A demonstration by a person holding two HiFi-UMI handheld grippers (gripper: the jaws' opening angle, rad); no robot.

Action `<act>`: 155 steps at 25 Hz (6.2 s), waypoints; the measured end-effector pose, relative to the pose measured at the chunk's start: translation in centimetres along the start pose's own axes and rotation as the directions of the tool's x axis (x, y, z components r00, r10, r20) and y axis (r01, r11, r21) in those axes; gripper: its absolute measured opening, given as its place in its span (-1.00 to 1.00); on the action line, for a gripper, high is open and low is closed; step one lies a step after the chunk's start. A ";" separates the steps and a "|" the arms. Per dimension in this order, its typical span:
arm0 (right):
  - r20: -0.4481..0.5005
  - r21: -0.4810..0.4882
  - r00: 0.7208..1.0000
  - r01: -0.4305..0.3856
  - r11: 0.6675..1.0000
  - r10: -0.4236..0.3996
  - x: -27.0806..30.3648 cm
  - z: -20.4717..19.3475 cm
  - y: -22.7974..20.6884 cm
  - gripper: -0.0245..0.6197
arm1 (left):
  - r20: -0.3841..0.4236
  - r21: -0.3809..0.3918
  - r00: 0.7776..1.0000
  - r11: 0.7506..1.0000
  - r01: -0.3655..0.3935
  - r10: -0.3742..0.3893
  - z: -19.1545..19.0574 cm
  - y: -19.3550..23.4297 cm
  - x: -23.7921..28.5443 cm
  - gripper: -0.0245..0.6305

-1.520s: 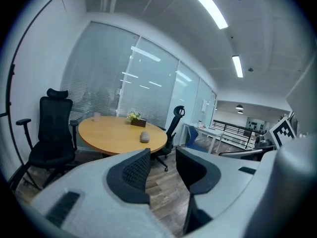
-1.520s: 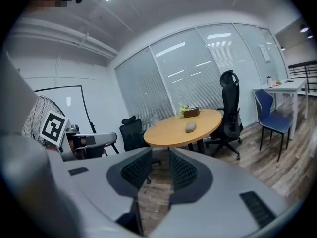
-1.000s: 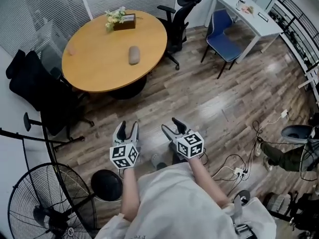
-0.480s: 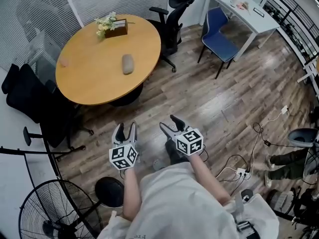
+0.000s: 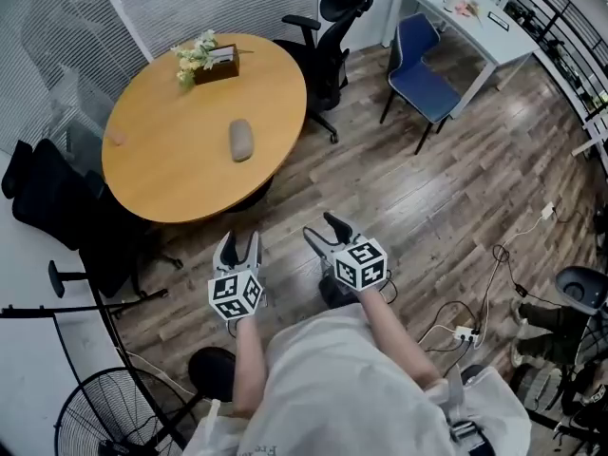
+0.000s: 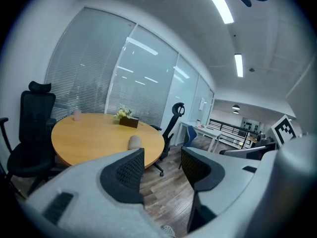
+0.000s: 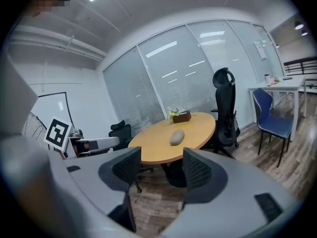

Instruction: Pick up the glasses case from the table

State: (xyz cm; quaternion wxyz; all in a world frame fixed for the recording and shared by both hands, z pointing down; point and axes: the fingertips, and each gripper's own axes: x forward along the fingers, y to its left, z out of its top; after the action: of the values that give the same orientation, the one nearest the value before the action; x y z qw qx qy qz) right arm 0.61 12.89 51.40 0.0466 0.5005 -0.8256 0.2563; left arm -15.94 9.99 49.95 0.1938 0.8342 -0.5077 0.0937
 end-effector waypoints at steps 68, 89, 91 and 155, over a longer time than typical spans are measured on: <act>-0.184 0.028 0.979 -0.080 0.996 0.084 23.0 10.8 -18.6 -0.17 | -0.277 0.151 0.959 0.988 -0.015 0.057 3.0 9.8 35.4 -0.26; -0.271 0.005 0.960 -0.069 0.998 0.068 26.1 10.9 -19.7 -0.17 | -0.418 0.295 0.894 0.955 -0.036 0.163 -1.3 11.5 40.3 -0.25; -0.269 0.004 0.961 -0.065 0.998 0.064 26.1 11.0 -19.9 -0.17 | -0.418 0.305 0.892 0.952 -0.039 0.171 -1.2 11.5 40.4 -0.25; -0.323 -0.029 0.906 -0.297 0.954 0.272 32.9 12.4 -11.0 -0.17 | -0.406 0.280 0.831 0.918 -0.282 0.379 -0.6 21.5 38.4 -0.13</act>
State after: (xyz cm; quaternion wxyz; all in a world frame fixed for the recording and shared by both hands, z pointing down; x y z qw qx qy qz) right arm -4.12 -23.37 55.82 0.1594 0.3251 -0.8809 0.3049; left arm -16.95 -29.71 68.95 0.1988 0.7037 -0.5728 0.3703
